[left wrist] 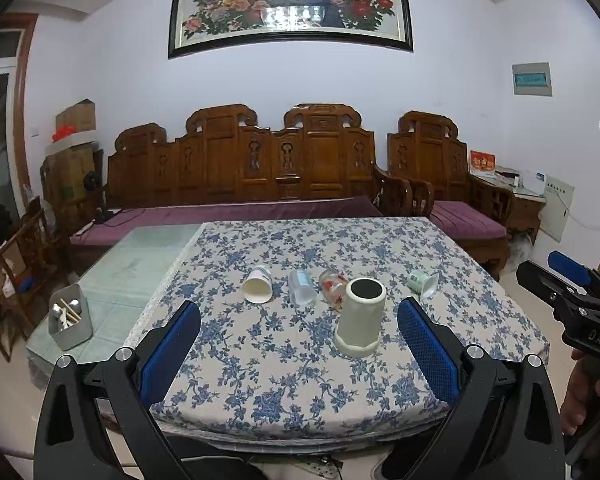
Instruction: Flip cup upside down
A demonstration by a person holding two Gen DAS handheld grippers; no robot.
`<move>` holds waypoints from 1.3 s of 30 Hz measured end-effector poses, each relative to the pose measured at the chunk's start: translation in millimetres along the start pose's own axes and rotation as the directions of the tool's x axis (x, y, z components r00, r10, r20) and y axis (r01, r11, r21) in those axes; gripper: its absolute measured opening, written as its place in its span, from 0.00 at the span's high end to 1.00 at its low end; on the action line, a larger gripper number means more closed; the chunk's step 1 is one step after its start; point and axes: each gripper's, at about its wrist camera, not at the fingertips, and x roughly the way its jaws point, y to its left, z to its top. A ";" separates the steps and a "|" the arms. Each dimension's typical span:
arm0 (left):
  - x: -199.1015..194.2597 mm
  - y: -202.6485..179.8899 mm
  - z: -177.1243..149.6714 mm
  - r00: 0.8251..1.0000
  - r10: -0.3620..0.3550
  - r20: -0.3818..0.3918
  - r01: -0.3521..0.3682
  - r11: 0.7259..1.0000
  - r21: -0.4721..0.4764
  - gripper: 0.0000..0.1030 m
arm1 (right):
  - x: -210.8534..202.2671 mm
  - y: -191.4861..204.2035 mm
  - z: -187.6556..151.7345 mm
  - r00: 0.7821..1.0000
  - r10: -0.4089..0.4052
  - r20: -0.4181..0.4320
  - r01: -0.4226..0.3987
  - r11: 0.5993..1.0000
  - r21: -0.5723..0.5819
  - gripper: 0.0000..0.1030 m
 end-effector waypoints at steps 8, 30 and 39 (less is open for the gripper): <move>0.4 0.0 0.1 1.000 0.000 0.000 0.000 1.000 0.000 0.08 | 2.3 1.8 -0.7 1.000 0.004 0.001 -0.004 1.000 -0.001 0.03; -4.4 -3.4 3.0 1.000 0.002 0.021 -0.002 1.000 0.003 0.08 | 1.0 5.8 -0.2 1.000 0.001 0.007 -0.001 1.000 -0.003 0.03; -9.4 -5.6 2.1 0.999 0.003 0.036 -0.003 1.000 0.003 0.08 | -1.0 6.9 0.6 1.000 -0.003 0.011 0.003 1.000 -0.005 0.03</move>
